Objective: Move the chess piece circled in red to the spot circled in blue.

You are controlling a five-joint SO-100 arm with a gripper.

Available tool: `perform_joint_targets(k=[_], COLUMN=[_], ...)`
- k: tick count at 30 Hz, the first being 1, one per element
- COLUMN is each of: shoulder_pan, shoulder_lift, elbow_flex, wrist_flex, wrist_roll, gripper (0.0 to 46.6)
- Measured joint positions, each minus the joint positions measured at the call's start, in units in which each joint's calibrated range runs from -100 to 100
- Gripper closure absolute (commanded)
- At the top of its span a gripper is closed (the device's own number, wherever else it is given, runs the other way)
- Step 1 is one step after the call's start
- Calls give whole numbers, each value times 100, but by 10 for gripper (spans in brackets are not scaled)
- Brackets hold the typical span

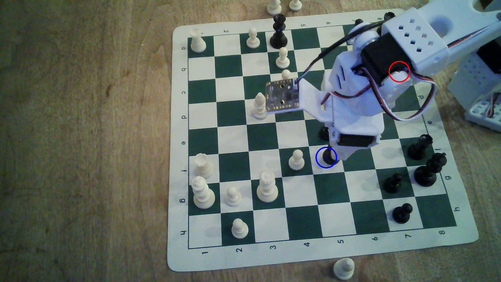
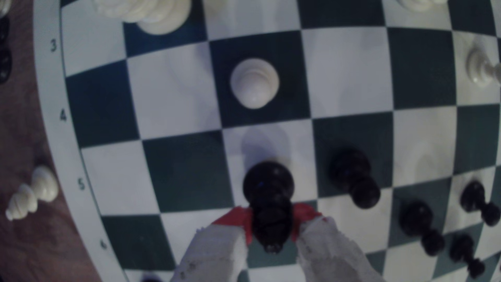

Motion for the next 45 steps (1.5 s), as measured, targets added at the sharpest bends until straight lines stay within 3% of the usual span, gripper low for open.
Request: perform_joint_targets(k=[16, 17, 19, 22, 34, 38, 45], shoulder_pan=[66, 66, 66, 66, 66, 66, 221], shoulder_lift=[260, 268, 268, 268, 268, 260, -394], elbow_flex=[-108, -108, -108, -108, -108, -108, -108], wrist_flex=[-135, -167, -191, -207, -127, -127, 223], wrist_roll=[0, 0, 0, 0, 0, 0, 122], gripper=[464, 457, 372, 317, 298, 271, 276])
